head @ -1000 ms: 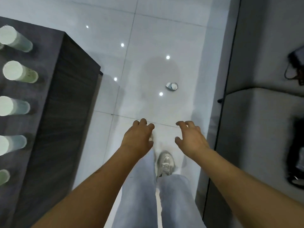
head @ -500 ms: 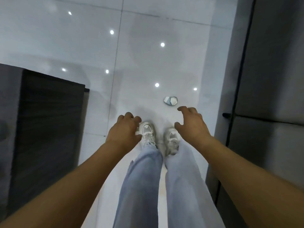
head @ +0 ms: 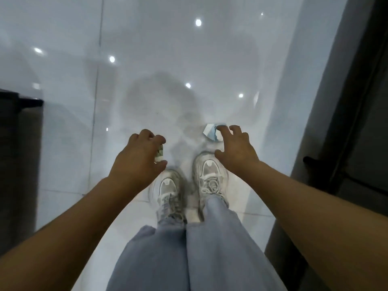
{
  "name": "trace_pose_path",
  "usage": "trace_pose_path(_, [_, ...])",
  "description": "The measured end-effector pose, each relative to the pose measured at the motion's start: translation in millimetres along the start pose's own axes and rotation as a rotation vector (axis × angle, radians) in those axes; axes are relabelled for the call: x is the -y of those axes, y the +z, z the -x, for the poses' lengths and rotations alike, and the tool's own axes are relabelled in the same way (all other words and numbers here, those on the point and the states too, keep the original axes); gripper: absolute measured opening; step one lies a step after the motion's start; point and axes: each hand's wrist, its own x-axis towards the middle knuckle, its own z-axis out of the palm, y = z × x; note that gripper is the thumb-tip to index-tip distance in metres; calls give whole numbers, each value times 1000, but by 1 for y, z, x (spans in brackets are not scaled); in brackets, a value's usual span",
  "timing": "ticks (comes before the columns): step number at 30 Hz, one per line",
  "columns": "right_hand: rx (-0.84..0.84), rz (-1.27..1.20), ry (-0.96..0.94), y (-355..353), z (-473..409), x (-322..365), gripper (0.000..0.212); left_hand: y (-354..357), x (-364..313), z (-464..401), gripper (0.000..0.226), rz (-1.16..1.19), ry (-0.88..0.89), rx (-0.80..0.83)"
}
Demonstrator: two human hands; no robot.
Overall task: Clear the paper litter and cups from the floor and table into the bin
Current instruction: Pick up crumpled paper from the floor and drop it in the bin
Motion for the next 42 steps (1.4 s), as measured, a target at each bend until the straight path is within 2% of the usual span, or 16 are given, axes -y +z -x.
trace_pose_path(7, [-62, 137, -157, 51, -100, -29, 70, 58, 36, -78, 50, 2, 37, 6])
trace_pose_path(10, [-148, 240, -179, 61, -102, -35, 71, 66, 42, -89, 52, 2, 30, 13])
trace_pose_path(15, [-120, 285, -154, 75, -91, -34, 80, 65, 39, -90, 53, 7, 31, 11])
trace_pose_path(21, [-160, 225, -142, 59, -74, -15, 67, 52, 30, -73, 52, 5, 15, 15])
trace_pose_path(26, [-144, 211, -213, 2, -17, 23, 68, 7, 4, -24, 48, 11, -31, 8])
trace_pose_path(34, [-86, 258, -377, -145, 157, 108, 73, -139, -58, 132, 48, 39, -135, -26])
trace_pose_path(38, [-68, 344, -501, -220, 258, 154, 74, -222, -90, 234, 45, 56, -197, -104])
trace_pose_path(42, [-61, 397, -626, -267, 330, 198, 74, -270, -107, 315, 43, 83, -306, -234])
